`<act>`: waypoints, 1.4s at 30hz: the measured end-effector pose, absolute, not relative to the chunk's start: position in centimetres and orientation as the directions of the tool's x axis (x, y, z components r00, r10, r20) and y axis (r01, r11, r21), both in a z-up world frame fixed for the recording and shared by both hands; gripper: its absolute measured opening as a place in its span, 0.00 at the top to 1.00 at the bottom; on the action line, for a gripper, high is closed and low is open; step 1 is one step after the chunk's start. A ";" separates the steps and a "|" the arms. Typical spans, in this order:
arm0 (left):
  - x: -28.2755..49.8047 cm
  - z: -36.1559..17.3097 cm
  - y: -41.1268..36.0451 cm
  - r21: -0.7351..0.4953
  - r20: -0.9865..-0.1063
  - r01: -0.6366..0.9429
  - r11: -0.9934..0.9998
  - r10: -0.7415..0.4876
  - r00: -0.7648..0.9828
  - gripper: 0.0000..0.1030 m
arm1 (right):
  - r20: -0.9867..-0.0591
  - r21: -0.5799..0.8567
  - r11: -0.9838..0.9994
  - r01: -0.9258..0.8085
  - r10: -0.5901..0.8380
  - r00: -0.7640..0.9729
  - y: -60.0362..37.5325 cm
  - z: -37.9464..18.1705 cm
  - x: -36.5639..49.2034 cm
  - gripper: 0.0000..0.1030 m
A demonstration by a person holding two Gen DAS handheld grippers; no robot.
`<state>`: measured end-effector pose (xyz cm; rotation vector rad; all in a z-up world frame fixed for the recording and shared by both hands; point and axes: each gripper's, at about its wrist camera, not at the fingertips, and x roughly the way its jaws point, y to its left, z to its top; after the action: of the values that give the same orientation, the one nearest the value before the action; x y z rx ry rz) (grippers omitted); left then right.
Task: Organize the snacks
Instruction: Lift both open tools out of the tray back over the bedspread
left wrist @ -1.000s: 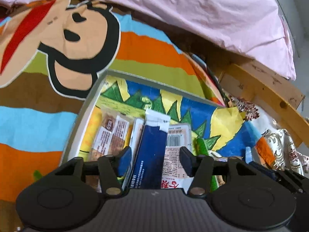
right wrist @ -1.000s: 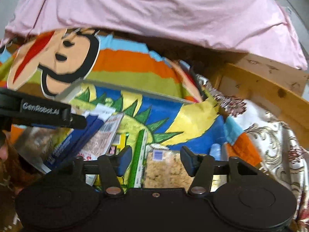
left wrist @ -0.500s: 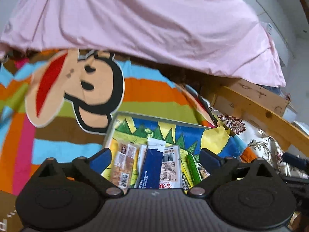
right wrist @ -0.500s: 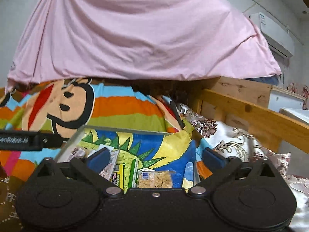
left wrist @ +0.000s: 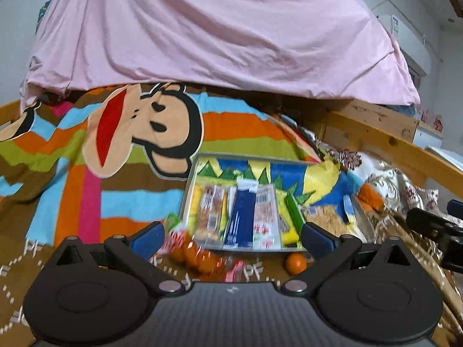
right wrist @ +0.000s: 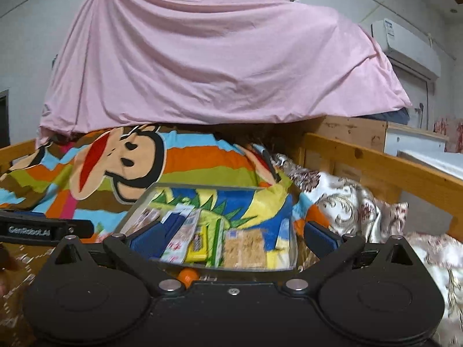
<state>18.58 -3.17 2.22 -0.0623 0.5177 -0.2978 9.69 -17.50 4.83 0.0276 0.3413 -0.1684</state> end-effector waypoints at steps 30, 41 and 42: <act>8.9 0.4 -2.1 0.005 -0.651 0.209 0.978 -0.155 0.743 0.01 | -0.574 -0.031 0.976 0.216 -0.195 0.796 -15.3 2.6 3.9 0.01; 9.4 -0.3 -2.4 0.034 -0.688 0.205 0.978 -0.126 0.715 0.01 | -0.599 -0.081 0.982 0.172 -0.186 0.779 -14.3 2.0 4.7 0.01; 9.4 -0.3 -2.5 0.036 -0.691 0.206 0.978 -0.125 0.712 0.01 | -0.601 -0.084 0.982 0.169 -0.185 0.777 -14.3 2.0 4.8 0.01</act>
<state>9.42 -2.47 -0.31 0.1132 0.7563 -0.1842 4.80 -14.28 1.96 -0.0263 0.6528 -0.1916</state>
